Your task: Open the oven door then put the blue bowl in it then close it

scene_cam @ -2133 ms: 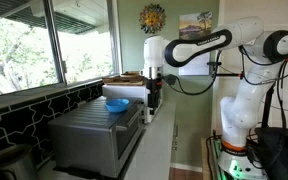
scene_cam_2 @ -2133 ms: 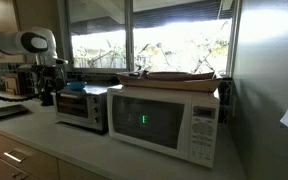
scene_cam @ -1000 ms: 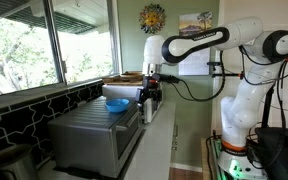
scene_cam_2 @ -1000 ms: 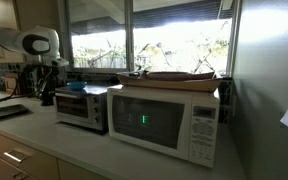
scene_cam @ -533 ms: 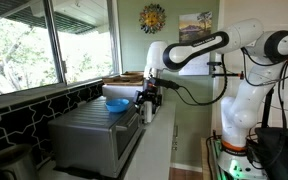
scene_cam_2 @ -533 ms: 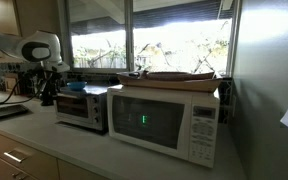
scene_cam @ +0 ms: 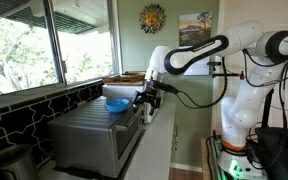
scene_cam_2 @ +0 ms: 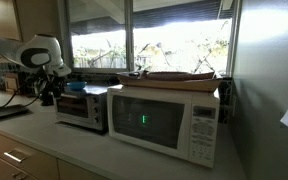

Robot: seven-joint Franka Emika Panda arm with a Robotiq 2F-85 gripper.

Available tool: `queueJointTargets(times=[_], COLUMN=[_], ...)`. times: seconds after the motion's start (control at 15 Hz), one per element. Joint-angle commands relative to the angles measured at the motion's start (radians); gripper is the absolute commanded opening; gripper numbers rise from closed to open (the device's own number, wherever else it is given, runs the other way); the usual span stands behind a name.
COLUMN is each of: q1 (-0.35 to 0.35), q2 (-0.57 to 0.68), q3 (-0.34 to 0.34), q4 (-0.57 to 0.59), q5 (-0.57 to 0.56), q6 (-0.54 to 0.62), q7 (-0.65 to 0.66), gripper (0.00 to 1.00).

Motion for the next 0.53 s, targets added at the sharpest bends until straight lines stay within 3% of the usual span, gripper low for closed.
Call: queueJointTargets(times=[0.0,0.47], q1=[0.009,0.015], q2=[-0.035,-0.027], q3=[-0.013,-0.021], q4=[-0.056,-0.083], q5=[0.029,0.041], q6=[0.055,0.097], q7=[0.009,0.003], gripper=[1.0,1.0])
